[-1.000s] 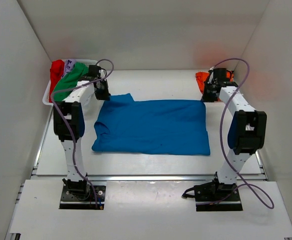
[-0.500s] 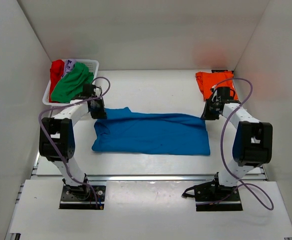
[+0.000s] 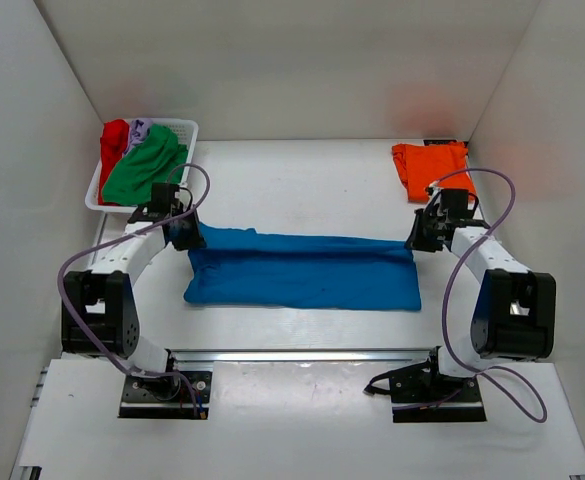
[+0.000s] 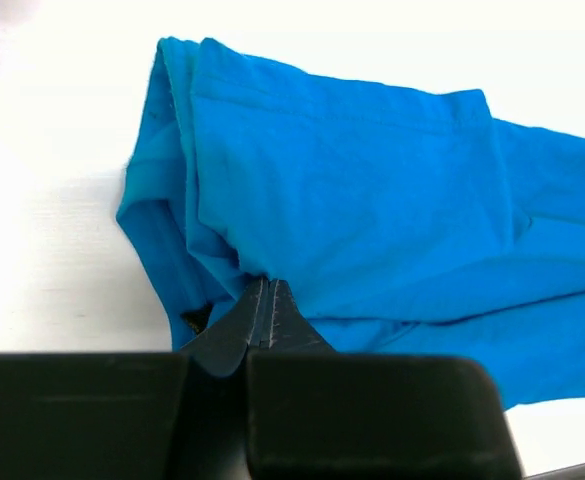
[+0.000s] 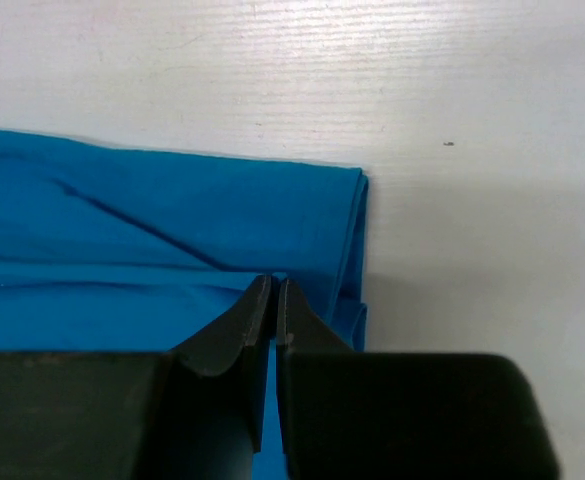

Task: Fold and stack the t-shirts
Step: Fold the other side of the tshirt into a rectangle, then rotate the tshirt 90 degrees, then grab the bottom of the folded rectangular tshirt with both arms, then fold the folded rectangular tshirt in 1/3 of the way

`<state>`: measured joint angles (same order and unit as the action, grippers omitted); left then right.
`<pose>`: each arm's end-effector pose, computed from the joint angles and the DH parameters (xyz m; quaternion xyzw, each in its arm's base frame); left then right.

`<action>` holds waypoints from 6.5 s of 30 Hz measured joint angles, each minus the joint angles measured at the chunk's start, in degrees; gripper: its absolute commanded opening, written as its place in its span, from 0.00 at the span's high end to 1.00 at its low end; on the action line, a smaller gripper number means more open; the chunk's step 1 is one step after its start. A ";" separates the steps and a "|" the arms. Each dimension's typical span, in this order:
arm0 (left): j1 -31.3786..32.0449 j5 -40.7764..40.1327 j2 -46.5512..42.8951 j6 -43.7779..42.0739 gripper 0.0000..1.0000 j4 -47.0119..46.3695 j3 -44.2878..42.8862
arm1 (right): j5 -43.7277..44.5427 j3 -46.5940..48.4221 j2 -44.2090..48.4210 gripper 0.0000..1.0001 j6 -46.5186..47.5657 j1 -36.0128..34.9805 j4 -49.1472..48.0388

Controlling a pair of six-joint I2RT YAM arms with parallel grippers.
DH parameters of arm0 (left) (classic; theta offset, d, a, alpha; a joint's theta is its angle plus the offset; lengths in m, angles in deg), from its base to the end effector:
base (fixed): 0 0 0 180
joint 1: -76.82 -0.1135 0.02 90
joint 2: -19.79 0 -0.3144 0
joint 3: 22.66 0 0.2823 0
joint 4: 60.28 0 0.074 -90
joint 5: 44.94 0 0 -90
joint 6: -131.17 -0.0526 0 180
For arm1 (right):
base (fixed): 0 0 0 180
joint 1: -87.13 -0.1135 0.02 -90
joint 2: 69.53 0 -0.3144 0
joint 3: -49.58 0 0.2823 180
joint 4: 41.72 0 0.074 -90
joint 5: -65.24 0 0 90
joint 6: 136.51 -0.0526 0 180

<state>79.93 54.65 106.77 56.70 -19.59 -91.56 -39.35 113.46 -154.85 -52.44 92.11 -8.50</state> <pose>0.3361 -0.0270 0.2322 -0.0814 0.9565 -0.1229 0.2517 0.3293 -0.0154 0.2218 0.0515 0.9445 0.1235 0.3001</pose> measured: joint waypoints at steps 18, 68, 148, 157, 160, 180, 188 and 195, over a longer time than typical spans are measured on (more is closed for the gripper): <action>0.68 -0.24 -11.06 0.02 1.00 1.64 7.43 | 0.87 -5.40 5.42 0.98 1.44 0.72 0.72; 13.70 4.83 73.53 9.01 0.95 18.84 -97.02 | -2.64 -13.68 -2.58 1.00 -38.14 -38.42 -14.62; 30.67 8.79 -37.31 23.54 1.00 -8.96 42.45 | -12.11 -26.03 10.78 1.00 -33.14 -48.39 -11.10; 25.64 13.62 -34.56 22.64 1.00 -5.01 34.88 | -15.58 -15.08 8.63 1.00 -27.26 -45.53 -0.04; 21.55 15.93 -30.03 20.98 1.00 -5.57 28.26 | -17.27 -7.21 5.95 1.00 -23.54 -41.00 3.85; 1.90 23.78 17.73 23.63 0.62 -30.29 -2.80 | -15.69 44.48 -34.07 0.44 -4.94 -21.66 15.47; 2.86 21.44 4.63 26.45 0.55 -35.17 16.90 | -14.64 17.31 -20.46 0.46 -8.83 -23.37 8.50; 11.34 14.93 -3.28 27.17 0.52 -35.52 23.54 | -14.75 3.28 -13.86 0.45 -17.57 -28.02 -2.62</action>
<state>91.28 69.58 103.49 83.87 -55.10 -68.02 -54.11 116.74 -168.71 -70.01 64.09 -11.12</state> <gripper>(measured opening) 0.480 0.541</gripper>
